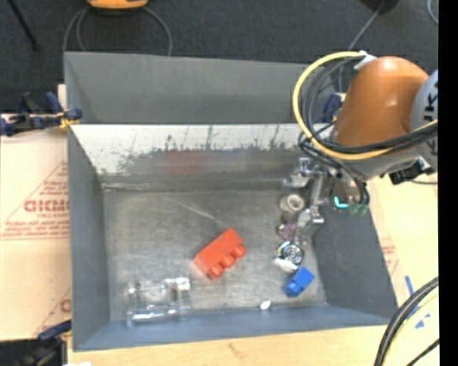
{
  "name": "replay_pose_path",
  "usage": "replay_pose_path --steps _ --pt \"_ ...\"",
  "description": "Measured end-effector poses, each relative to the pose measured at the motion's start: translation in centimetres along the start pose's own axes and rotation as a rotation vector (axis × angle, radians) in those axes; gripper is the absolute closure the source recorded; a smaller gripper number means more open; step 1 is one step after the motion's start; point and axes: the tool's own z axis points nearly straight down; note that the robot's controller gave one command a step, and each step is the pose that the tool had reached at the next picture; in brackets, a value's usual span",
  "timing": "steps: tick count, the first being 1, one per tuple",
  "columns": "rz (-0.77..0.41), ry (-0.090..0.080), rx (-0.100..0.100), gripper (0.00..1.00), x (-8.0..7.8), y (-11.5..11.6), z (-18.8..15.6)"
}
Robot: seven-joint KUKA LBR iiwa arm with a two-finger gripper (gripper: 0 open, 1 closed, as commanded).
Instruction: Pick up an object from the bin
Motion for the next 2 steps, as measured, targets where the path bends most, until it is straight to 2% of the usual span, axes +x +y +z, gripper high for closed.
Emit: replay_pose_path --steps 1,2 --pt "-0.346 -0.004 0.001 0.00 -0.4 -3.6 12.8" --pt "-0.462 -0.022 0.005 0.00 1.0 -5.6 13.8"
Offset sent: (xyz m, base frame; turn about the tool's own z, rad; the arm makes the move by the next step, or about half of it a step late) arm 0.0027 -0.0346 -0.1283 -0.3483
